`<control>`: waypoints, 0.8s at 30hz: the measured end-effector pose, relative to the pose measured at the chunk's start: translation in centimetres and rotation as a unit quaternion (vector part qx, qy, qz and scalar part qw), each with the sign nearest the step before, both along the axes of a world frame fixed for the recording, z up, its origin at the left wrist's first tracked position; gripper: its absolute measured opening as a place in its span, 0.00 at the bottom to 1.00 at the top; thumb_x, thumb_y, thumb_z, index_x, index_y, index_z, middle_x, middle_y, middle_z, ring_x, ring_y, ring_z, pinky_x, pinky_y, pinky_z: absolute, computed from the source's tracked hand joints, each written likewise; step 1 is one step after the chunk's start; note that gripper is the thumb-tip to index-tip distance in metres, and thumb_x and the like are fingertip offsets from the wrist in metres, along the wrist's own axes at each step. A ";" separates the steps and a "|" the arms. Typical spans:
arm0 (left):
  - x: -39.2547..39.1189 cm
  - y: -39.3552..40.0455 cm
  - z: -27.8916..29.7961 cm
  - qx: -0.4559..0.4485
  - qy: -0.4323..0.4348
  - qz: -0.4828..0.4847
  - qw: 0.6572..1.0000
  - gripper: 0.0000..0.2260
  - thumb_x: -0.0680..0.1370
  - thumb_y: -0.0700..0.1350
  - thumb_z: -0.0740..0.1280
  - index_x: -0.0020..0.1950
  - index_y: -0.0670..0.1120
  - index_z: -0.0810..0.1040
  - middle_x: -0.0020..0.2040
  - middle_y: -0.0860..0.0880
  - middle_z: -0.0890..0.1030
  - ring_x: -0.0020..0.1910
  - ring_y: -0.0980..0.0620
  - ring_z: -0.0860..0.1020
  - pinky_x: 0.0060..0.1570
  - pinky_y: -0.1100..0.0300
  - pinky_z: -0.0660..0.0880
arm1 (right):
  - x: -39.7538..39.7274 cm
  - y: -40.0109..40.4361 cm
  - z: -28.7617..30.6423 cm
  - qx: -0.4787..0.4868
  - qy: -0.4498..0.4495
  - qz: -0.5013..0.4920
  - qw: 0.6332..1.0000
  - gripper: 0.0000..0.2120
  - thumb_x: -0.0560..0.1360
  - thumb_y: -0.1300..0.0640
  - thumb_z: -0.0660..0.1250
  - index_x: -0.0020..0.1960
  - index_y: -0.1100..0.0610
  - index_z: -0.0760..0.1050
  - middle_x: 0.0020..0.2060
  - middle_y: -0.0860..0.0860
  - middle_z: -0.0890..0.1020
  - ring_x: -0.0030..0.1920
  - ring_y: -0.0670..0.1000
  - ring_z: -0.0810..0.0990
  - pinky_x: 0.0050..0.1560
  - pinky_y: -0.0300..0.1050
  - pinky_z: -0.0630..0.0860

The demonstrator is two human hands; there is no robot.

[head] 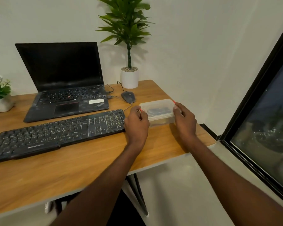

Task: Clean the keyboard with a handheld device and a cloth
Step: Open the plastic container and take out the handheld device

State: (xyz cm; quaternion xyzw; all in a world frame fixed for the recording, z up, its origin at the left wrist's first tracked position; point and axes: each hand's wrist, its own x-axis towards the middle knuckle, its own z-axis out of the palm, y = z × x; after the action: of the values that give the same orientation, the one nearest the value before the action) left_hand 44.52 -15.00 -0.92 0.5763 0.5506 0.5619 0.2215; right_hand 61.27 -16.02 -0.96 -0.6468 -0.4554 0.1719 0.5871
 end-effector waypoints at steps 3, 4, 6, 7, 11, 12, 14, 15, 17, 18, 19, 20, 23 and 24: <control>-0.1 0.5 -0.7 0.004 0.000 -0.003 1.000 0.13 0.85 0.49 0.61 0.66 0.48 0.80 0.42 0.56 0.82 0.38 0.47 0.85 0.38 0.43 0.84 | -0.1 0.2 -0.2 0.000 -0.004 -0.002 1.000 0.19 0.83 0.44 0.62 0.71 0.48 0.77 0.64 0.45 0.82 0.63 0.47 0.80 0.66 0.54 0.78; -0.1 0.5 -0.7 0.007 0.011 -0.004 1.000 0.14 0.84 0.48 0.60 0.67 0.48 0.80 0.46 0.52 0.84 0.41 0.47 0.85 0.40 0.43 0.84 | -0.1 0.2 -0.2 0.000 -0.007 -0.003 1.000 0.19 0.83 0.44 0.61 0.71 0.48 0.77 0.64 0.45 0.82 0.63 0.47 0.80 0.66 0.54 0.79; -0.1 0.3 -0.7 0.008 0.037 -0.001 0.999 0.15 0.84 0.46 0.60 0.68 0.46 0.80 0.52 0.47 0.85 0.47 0.44 0.85 0.45 0.42 0.84 | -0.1 0.2 -0.4 0.002 -0.011 -0.003 1.000 0.19 0.83 0.43 0.61 0.71 0.47 0.77 0.63 0.44 0.83 0.62 0.47 0.80 0.65 0.55 0.79; -0.1 0.3 -0.7 0.002 0.042 -0.002 0.999 0.16 0.83 0.46 0.60 0.68 0.45 0.80 0.54 0.45 0.86 0.49 0.43 0.84 0.46 0.42 0.83 | -0.1 0.2 -0.4 0.004 -0.012 -0.002 1.000 0.19 0.83 0.44 0.62 0.71 0.47 0.77 0.63 0.44 0.83 0.62 0.46 0.80 0.65 0.54 0.79; -0.4 0.8 -0.9 -0.051 0.016 -0.024 0.998 0.14 0.82 0.41 0.64 0.65 0.43 0.82 0.52 0.43 0.86 0.47 0.40 0.86 0.48 0.44 0.84 | 0.0 0.2 -0.3 0.001 -0.016 -0.005 1.000 0.20 0.83 0.44 0.62 0.72 0.47 0.76 0.64 0.44 0.82 0.64 0.47 0.79 0.67 0.54 0.78; -0.4 0.8 -1.0 -0.044 0.038 -0.021 0.998 0.13 0.83 0.39 0.63 0.65 0.42 0.82 0.53 0.43 0.86 0.48 0.40 0.85 0.50 0.47 0.82 | 0.0 0.2 -0.4 0.004 -0.018 -0.003 1.000 0.20 0.83 0.44 0.62 0.72 0.48 0.76 0.65 0.44 0.81 0.64 0.47 0.79 0.67 0.54 0.77; 0.0 0.8 -1.1 -0.030 0.088 0.000 0.996 0.13 0.86 0.41 0.60 0.65 0.41 0.81 0.57 0.43 0.82 0.54 0.42 0.81 0.52 0.52 0.75 | -0.1 0.2 -0.4 0.008 -0.021 0.003 1.000 0.20 0.83 0.44 0.62 0.72 0.48 0.75 0.66 0.45 0.81 0.64 0.47 0.78 0.67 0.54 0.77; 0.2 0.6 -1.1 -0.024 0.104 0.011 0.994 0.13 0.88 0.43 0.58 0.65 0.40 0.80 0.61 0.42 0.79 0.57 0.42 0.79 0.54 0.51 0.73 | -0.1 0.2 -0.4 0.010 -0.023 0.005 1.000 0.20 0.83 0.45 0.62 0.72 0.49 0.75 0.66 0.46 0.80 0.65 0.47 0.78 0.67 0.55 0.77; 0.6 0.2 -1.0 -0.013 0.136 0.018 0.990 0.17 0.89 0.49 0.56 0.67 0.40 0.77 0.68 0.41 0.74 0.59 0.41 0.78 0.57 0.48 0.73 | -0.1 0.2 -0.4 0.009 -0.030 0.011 0.999 0.20 0.84 0.45 0.61 0.73 0.50 0.74 0.67 0.46 0.79 0.65 0.47 0.77 0.67 0.55 0.77; 0.8 0.1 -1.1 -0.008 0.155 0.016 0.988 0.19 0.89 0.51 0.55 0.69 0.40 0.76 0.68 0.42 0.74 0.59 0.42 0.78 0.56 0.48 0.73 | -0.1 0.2 -0.4 0.007 -0.031 0.014 0.999 0.20 0.84 0.45 0.61 0.73 0.49 0.73 0.67 0.47 0.79 0.65 0.48 0.77 0.67 0.55 0.77; 0.8 0.1 -1.1 -0.001 0.174 0.012 0.985 0.20 0.89 0.53 0.55 0.70 0.41 0.75 0.66 0.42 0.75 0.58 0.42 0.78 0.53 0.49 0.72 | -0.1 0.2 -0.4 0.004 -0.029 0.013 0.999 0.20 0.84 0.45 0.61 0.74 0.49 0.73 0.68 0.47 0.79 0.66 0.48 0.77 0.67 0.56 0.77; 0.9 0.1 -1.2 0.006 0.187 0.009 0.982 0.20 0.89 0.54 0.55 0.71 0.41 0.75 0.63 0.42 0.77 0.56 0.42 0.78 0.50 0.51 0.71 | -0.1 0.2 -0.3 0.002 -0.022 0.012 1.000 0.20 0.84 0.45 0.61 0.74 0.49 0.73 0.68 0.47 0.79 0.66 0.49 0.77 0.67 0.56 0.77; 0.7 0.3 -1.3 0.009 0.196 0.011 0.980 0.20 0.89 0.54 0.56 0.69 0.41 0.76 0.59 0.42 0.79 0.54 0.42 0.78 0.47 0.54 0.66 | -0.1 0.3 -0.3 -0.006 -0.019 0.010 1.000 0.20 0.84 0.46 0.61 0.75 0.49 0.73 0.69 0.47 0.78 0.67 0.49 0.77 0.68 0.57 0.76; 0.6 0.4 -1.3 0.007 0.196 0.012 0.980 0.20 0.89 0.54 0.56 0.69 0.41 0.76 0.58 0.43 0.79 0.54 0.43 0.78 0.47 0.54 0.66 | -0.2 0.3 -0.3 -0.008 -0.023 0.010 1.000 0.21 0.84 0.46 0.60 0.75 0.49 0.72 0.69 0.47 0.78 0.68 0.50 0.76 0.69 0.57 0.76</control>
State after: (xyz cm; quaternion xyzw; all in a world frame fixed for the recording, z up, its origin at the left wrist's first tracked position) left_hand 45.17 -14.62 -2.23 0.6701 0.5864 0.4443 0.0985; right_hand 61.11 -15.75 -1.24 -0.6507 -0.4743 0.1667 0.5691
